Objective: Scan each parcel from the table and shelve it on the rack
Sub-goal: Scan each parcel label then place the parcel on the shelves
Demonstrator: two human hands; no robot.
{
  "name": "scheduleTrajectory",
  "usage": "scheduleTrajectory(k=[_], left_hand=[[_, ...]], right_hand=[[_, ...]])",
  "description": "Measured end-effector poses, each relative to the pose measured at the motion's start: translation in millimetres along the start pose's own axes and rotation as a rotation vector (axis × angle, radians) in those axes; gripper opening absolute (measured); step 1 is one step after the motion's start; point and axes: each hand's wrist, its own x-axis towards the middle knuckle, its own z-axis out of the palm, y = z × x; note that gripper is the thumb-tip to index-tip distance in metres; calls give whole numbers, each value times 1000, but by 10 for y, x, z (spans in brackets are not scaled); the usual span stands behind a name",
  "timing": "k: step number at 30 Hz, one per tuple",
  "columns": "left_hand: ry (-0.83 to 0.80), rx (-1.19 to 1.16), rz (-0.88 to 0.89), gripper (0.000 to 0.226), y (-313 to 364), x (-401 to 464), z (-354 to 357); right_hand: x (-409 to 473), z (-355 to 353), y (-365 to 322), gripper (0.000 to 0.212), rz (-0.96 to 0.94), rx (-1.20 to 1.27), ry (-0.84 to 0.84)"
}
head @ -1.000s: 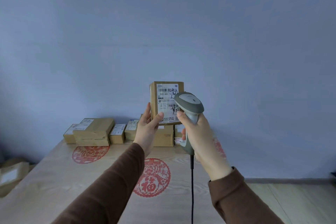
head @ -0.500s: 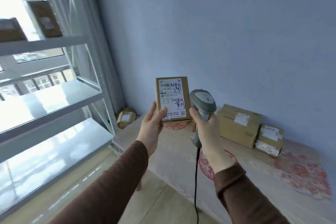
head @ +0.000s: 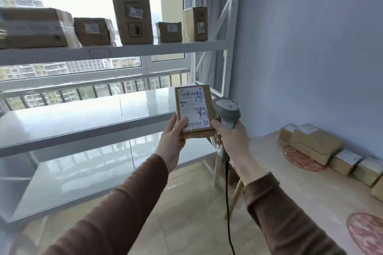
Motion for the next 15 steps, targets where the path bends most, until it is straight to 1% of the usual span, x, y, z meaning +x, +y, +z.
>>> scheduleTrajectory(k=[1,4,6,9,15], left_hand=[[19,-1,-3,43,80,18,-260],[45,51,26,44,309,33,-1001],[95,5,1,46,460,30,-1478],[171,-36,-14,41,653,60,-2161],[293,-9,-7,36,899,288,-3440]], right_hand=[[-4,270,4,31,1,-14,-25],[-29,1025,6,17,-6,-27,-94],[-53,1535,2,13,-11,-20,-148],[-76,2290,35,8,4,-2,-233],[9,3684,248,7,62,21,-390]])
